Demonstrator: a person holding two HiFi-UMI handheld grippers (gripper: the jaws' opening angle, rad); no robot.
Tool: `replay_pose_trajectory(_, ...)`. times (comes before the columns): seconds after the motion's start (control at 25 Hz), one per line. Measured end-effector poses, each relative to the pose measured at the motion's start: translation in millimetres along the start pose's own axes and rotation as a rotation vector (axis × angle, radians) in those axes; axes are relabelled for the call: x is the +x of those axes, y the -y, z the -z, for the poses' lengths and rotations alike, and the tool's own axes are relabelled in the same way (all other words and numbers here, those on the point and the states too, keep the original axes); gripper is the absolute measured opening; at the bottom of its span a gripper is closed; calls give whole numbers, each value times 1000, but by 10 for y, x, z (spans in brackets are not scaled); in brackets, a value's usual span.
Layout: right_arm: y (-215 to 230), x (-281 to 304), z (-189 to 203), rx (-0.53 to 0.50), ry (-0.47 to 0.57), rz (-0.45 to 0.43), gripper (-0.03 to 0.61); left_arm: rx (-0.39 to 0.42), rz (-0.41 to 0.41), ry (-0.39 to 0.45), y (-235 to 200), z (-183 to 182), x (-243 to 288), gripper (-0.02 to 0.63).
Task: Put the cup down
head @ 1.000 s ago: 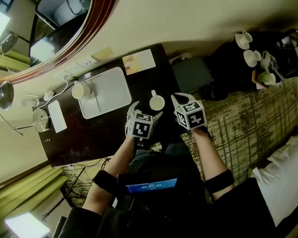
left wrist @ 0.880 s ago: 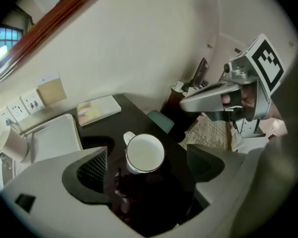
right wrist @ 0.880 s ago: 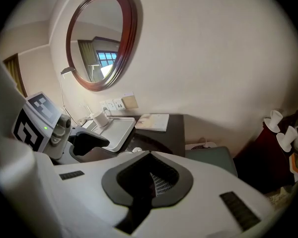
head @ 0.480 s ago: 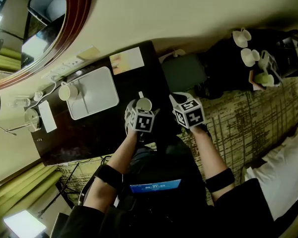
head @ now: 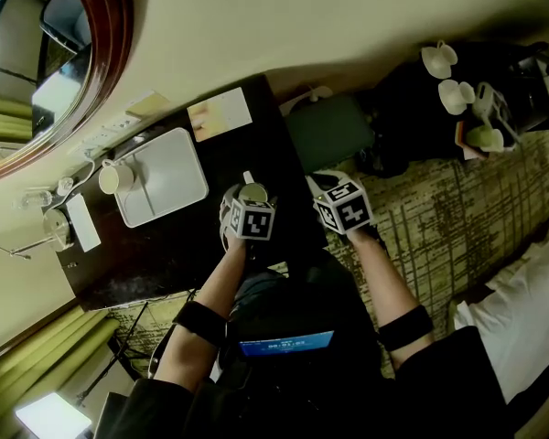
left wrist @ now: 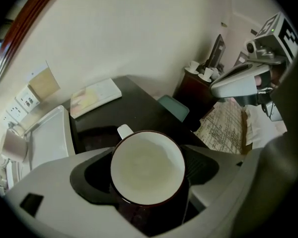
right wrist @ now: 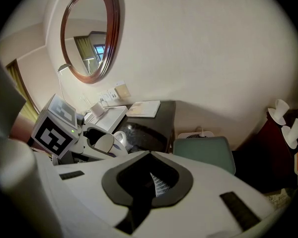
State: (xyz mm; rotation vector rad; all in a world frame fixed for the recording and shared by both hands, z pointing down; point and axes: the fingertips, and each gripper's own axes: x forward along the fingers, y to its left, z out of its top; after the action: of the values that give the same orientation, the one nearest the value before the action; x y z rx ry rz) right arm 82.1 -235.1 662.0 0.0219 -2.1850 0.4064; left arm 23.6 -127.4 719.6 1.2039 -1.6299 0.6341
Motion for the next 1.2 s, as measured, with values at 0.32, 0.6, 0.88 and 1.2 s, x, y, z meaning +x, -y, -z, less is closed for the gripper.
replay_pose_trajectory(0.32, -16, 18, 21, -4, -13, -10, 2, 8, 26, 5, 36, 9, -27, 403)
replay_pose_trajectory(0.6, -299, 144, -48, -47, -33, -56, 2, -18, 20, 42, -102, -26, -243, 402)
replay_pose_trajectory(0.88, -959, 405, -311, -171, -51, -157, 2, -100, -41, 87, -685, 38, -605, 402)
replay_pose_trajectory(1.2, -1973, 747, -640, -347, -66, -294, 2, -215, -139, 129, -1537, 316, -1026, 402)
